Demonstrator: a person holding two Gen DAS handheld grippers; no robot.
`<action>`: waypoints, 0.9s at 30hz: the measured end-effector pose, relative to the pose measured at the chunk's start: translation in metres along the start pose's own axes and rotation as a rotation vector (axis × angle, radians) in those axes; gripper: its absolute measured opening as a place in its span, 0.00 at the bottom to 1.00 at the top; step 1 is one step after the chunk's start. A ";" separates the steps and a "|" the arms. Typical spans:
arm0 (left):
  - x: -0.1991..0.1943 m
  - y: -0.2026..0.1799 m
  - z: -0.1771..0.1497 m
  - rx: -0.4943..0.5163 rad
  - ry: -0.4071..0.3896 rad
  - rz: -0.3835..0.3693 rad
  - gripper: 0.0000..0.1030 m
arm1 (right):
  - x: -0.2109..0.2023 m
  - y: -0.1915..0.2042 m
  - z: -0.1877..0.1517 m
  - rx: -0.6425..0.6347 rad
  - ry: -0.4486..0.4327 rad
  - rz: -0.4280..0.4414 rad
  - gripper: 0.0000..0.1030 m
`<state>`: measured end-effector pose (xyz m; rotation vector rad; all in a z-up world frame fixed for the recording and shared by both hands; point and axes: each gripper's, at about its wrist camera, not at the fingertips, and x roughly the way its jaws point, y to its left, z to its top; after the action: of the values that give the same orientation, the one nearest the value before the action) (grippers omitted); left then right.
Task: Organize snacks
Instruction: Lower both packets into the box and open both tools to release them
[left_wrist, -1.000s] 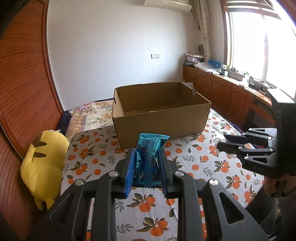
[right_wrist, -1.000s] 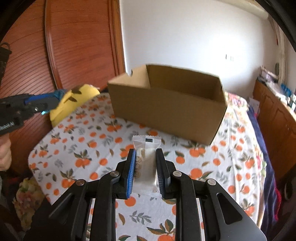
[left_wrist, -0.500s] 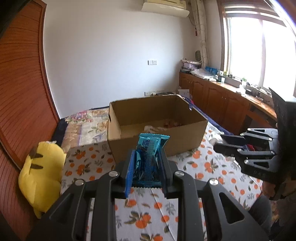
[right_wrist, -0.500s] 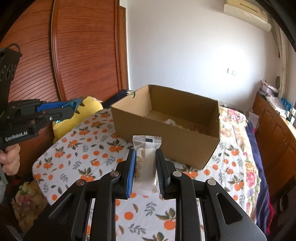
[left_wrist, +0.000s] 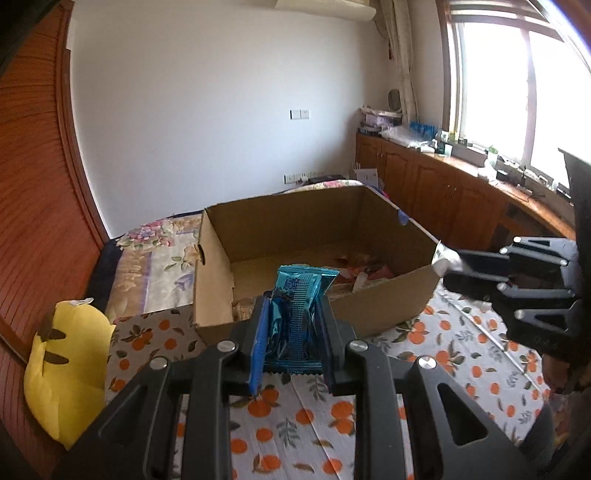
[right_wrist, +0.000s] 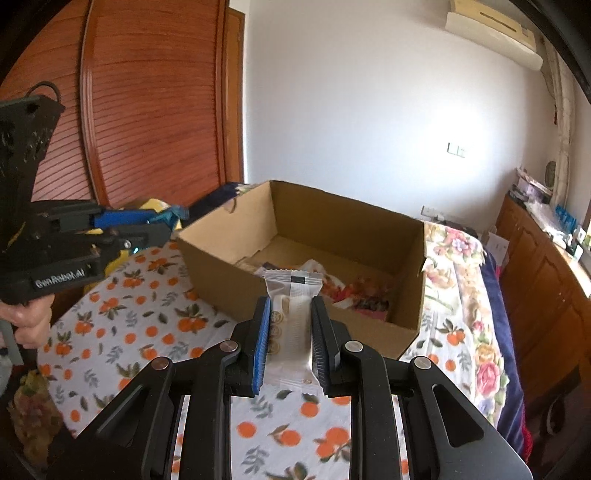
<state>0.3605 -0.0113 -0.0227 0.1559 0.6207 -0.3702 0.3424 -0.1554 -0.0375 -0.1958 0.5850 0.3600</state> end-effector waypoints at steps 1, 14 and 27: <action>0.009 0.001 0.002 0.000 0.006 0.000 0.22 | 0.006 -0.004 0.002 0.001 0.003 -0.002 0.19; 0.090 0.017 0.020 -0.027 0.050 -0.028 0.23 | 0.081 -0.050 0.024 0.084 0.002 0.016 0.19; 0.118 0.015 0.012 -0.040 0.060 -0.065 0.28 | 0.115 -0.044 0.013 0.062 0.009 0.020 0.22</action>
<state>0.4613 -0.0344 -0.0825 0.1092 0.6934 -0.4169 0.4551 -0.1602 -0.0889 -0.1320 0.6066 0.3596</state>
